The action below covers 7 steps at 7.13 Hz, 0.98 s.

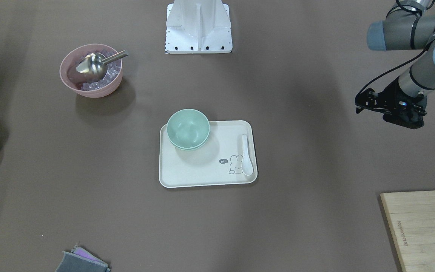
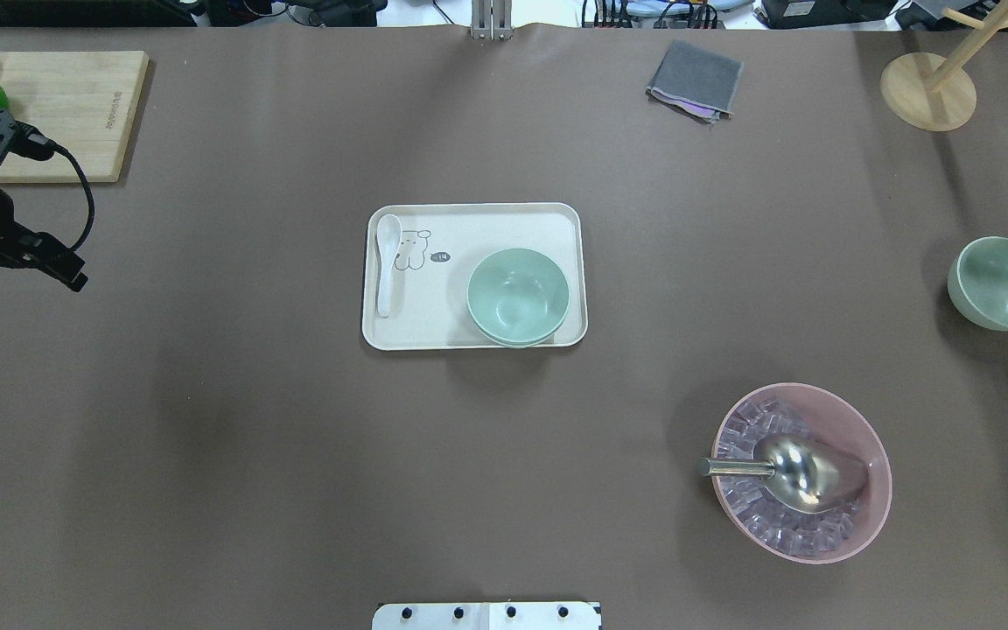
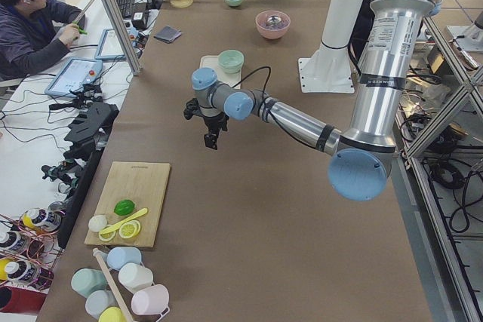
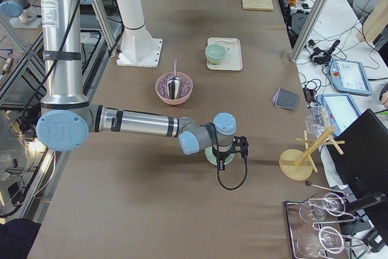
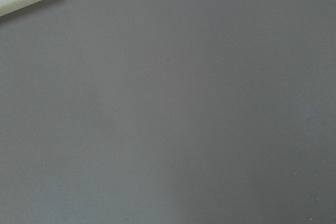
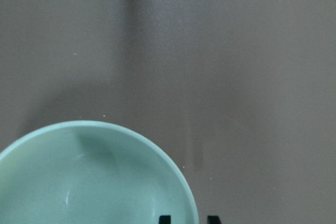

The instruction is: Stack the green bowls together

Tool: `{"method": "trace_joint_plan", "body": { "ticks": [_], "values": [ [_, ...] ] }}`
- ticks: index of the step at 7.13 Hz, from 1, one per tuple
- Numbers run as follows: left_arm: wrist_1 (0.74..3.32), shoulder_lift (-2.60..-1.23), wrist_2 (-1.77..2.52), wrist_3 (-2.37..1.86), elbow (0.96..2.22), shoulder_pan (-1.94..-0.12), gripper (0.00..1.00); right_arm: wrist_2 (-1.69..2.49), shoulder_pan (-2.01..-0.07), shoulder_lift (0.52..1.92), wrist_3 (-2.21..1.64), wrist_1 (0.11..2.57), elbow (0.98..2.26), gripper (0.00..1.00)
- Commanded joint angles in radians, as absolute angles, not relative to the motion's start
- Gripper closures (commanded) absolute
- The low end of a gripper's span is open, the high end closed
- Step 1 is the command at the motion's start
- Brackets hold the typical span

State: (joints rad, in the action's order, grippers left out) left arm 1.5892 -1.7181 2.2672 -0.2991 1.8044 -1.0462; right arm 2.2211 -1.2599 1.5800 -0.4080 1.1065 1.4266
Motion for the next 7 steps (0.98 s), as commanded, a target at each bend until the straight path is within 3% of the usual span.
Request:
{"method": "trace_joint_plan", "body": {
  "ticks": [1,2,3,7],
  "values": [
    [1.589,-1.718,2.267,-0.299,1.807,-1.046,0.02,2.223,-1.259,1.58,-0.437,1.108,1.427,0.81],
    [1.589,-1.718,2.267,-0.299,1.807,-1.046,0.02,2.224,-1.258,1.58,-0.489,1.092,1.428,0.97],
    [1.589,-1.718,2.267,-0.299,1.807,-1.046,0.02,2.226,-1.258,1.578,-0.518,1.077,1.428,1.0],
    [1.589,-1.715,2.267,-0.299,1.805,-1.048,0.02,2.333,-1.27,1.493,-0.729,1.156,1.581,1.0]
  ]
}}
